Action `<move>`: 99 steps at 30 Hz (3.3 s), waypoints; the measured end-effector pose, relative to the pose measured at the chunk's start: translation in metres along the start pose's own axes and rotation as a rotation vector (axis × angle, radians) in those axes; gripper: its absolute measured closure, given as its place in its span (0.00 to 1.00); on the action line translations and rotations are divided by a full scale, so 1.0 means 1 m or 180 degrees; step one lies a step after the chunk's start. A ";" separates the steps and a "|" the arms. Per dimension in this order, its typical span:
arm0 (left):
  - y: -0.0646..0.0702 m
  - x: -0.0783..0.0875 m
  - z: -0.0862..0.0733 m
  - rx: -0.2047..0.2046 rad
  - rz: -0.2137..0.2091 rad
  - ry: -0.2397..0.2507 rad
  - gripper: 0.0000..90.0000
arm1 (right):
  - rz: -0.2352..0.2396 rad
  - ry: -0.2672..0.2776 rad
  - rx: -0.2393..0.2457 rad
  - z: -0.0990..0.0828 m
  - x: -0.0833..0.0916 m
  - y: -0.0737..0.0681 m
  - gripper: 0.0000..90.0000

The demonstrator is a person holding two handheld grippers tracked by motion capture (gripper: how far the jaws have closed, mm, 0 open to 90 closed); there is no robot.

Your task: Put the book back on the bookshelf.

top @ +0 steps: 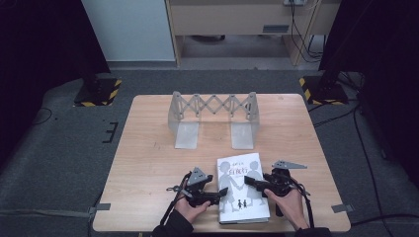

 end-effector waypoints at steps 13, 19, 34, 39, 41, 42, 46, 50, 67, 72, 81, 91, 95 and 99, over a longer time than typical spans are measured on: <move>-0.003 -0.001 0.004 0.0030 0.0022 0.0078 0.26 | 0.0172 0.0110 -0.0453 0.009 0.007 0.001 0.75; -0.004 0.001 0.006 0.0077 0.0005 0.0137 0.26 | 0.0242 0.0154 -0.0665 0.015 0.008 -0.002 0.83; -0.003 0.002 0.008 0.0187 -0.0148 0.0255 0.18 | 0.0441 0.0262 -0.0597 0.029 0.017 -0.014 0.90; -0.002 -0.001 0.006 0.0323 -0.0329 0.0287 0.11 | 0.0501 0.0347 -0.0486 0.032 0.022 -0.018 0.91; 0.001 -0.004 0.005 0.0332 -0.0430 0.0283 0.06 | 0.0542 0.0383 -0.0451 0.033 0.025 -0.019 0.91; 0.002 -0.005 0.004 0.0338 -0.0445 0.0280 0.06 | 0.0542 0.0383 -0.0451 0.033 0.025 -0.019 0.91; 0.002 -0.008 0.002 0.0398 -0.0515 0.0304 0.00 | 0.0592 0.0406 -0.0397 0.033 0.026 -0.019 0.91; 0.001 -0.010 0.000 0.0544 -0.0647 0.0312 0.00 | 0.0645 0.0416 -0.0341 0.033 0.027 -0.020 0.91; 0.000 -0.017 -0.006 0.0823 -0.1037 0.0227 0.00 | 0.0635 0.0421 -0.0106 0.030 0.020 -0.021 0.86; 0.000 -0.022 -0.008 0.0951 -0.1015 0.0095 0.00 | 0.0299 0.0354 0.0287 0.024 0.014 -0.018 0.70; -0.001 -0.022 -0.008 0.0976 -0.0950 0.0092 0.06 | -0.0099 0.0312 0.0589 0.015 0.003 -0.011 0.44; -0.004 -0.021 -0.009 0.1056 -0.0861 0.0115 0.17 | -0.0354 0.0076 0.0486 0.002 -0.001 0.004 0.34; -0.004 -0.022 -0.009 0.1122 -0.0844 0.0164 0.17 | -0.0362 0.0034 0.0384 -0.001 0.000 0.008 0.34; -0.005 -0.022 -0.008 0.1123 -0.0855 0.0161 0.18 | -0.0355 0.0044 0.0319 -0.004 -0.001 0.010 0.35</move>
Point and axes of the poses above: each handheld gripper's, and its own axes: x roughly backward along the jaws, z roughly out of its top, y roughly to its right, the point moved 5 cm from there along -x, roughly forward along the jaws, and after that the axes turned 6 degrees about -z, right-handed, at the moved point
